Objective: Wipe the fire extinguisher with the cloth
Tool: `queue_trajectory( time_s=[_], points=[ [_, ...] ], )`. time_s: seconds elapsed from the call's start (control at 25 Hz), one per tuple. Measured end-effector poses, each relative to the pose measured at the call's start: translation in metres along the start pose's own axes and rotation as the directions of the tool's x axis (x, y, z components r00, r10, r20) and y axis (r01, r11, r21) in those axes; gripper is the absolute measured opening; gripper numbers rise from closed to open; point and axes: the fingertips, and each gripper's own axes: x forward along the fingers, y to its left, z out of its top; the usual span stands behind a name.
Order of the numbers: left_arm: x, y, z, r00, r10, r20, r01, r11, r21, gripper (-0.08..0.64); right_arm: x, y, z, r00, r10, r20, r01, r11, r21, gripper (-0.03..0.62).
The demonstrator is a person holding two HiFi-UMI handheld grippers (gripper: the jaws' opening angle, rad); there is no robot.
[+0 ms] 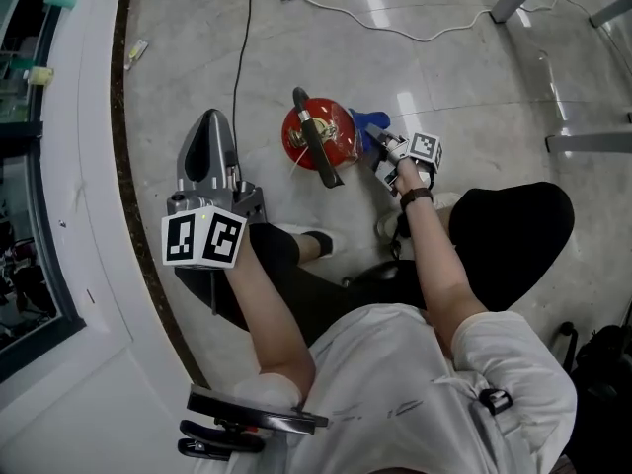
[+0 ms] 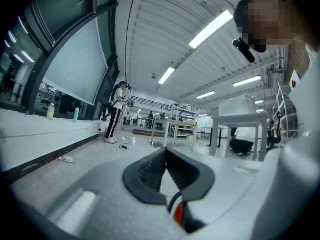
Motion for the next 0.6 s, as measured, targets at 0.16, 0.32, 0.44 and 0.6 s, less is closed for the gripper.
queue_trajectory(
  time_s=[0.16,0.32,0.44,0.6],
  points=[
    [-0.008,0.006,-0.017,0.999,0.015,-0.046,-0.015,1.0,0.007,0.0,0.001,-0.093,0.002,0.977,-0.214,0.011,0.214,0.975,-0.056,0.063],
    [-0.01,0.01,-0.035,0.995,0.028,-0.094,-0.027,1.0,0.01,0.0,0.016,-0.132,0.016,0.935,-0.354,-0.024,0.35,0.93,-0.109,0.063],
    [-0.008,0.013,-0.039,0.995,0.025,-0.101,-0.025,1.0,0.005,0.0,0.023,-0.145,0.02,0.893,-0.442,-0.079,0.419,0.884,-0.207,0.063],
    [-0.004,0.018,-0.033,0.996,0.03,-0.08,-0.03,1.0,-0.001,0.0,0.031,-0.103,0.035,0.913,-0.388,-0.126,0.353,0.906,-0.232,0.064]
  ],
)
